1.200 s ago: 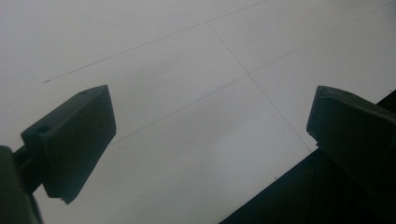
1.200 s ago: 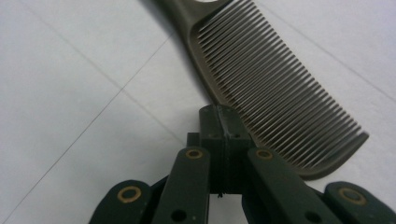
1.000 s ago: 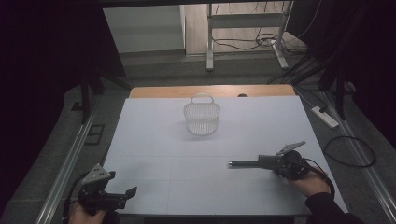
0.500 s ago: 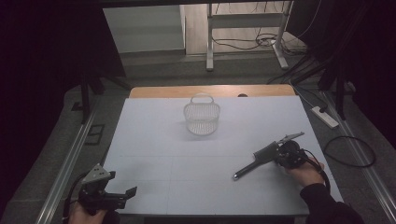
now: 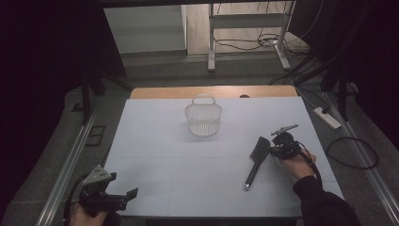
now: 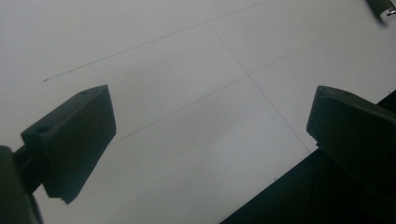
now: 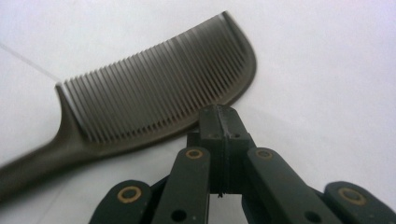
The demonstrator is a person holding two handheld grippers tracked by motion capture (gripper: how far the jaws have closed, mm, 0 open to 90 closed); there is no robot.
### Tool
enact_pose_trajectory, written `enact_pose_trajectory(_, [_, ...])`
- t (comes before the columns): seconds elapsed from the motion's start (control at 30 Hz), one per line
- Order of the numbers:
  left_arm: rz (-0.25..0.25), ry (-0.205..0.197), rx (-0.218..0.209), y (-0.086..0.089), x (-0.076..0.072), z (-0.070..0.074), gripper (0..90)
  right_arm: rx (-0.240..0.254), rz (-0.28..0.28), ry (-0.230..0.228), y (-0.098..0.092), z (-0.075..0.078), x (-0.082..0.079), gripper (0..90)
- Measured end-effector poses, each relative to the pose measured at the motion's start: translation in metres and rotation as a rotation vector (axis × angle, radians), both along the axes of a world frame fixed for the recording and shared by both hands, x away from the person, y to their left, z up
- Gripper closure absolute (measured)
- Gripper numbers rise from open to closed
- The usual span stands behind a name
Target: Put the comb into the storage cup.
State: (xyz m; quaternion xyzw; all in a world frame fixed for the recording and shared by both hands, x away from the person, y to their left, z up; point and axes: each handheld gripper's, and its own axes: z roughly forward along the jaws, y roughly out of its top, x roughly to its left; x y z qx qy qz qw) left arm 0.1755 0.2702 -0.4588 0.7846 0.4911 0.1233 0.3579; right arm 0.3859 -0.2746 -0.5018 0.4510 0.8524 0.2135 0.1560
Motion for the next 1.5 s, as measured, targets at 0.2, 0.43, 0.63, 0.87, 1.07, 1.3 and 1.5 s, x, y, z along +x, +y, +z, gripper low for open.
enact_pose_trajectory(0.2, [0.001, 0.003, -0.001, 0.000, 0.000, 0.000, 2.0, 0.024, -0.026, -0.007, 0.007, -0.002, 0.010, 89.3])
enact_pose_trajectory(0.43, [-0.001, 0.003, -0.001, 0.000, 0.001, 0.000, 2.1, 0.037, -0.026, -0.021, 0.021, -0.003, 0.019, 89.3])
enact_pose_trajectory(0.63, [-0.002, 0.003, 0.001, 0.000, 0.001, 0.000, 2.1, 0.040, -0.009, -0.031, 0.033, -0.005, 0.024, 89.3])
enact_pose_trajectory(0.87, [-0.001, 0.005, -0.001, 0.000, 0.002, 0.000, 2.1, 0.028, 0.043, -0.049, 0.055, -0.007, 0.028, 89.3])
enact_pose_trajectory(1.07, [0.000, 0.005, -0.001, 0.000, 0.001, 0.000, 2.1, 0.036, 0.080, -0.044, 0.068, -0.007, 0.029, 89.3])
enact_pose_trajectory(1.3, [0.000, 0.005, -0.001, 0.000, 0.001, 0.000, 2.2, 0.050, 0.130, -0.036, 0.080, -0.008, 0.025, 89.3])
enact_pose_trajectory(1.5, [0.000, 0.004, 0.001, 0.000, 0.001, 0.000, 2.3, 0.018, 0.155, -0.050, 0.082, -0.007, 0.024, 89.2])
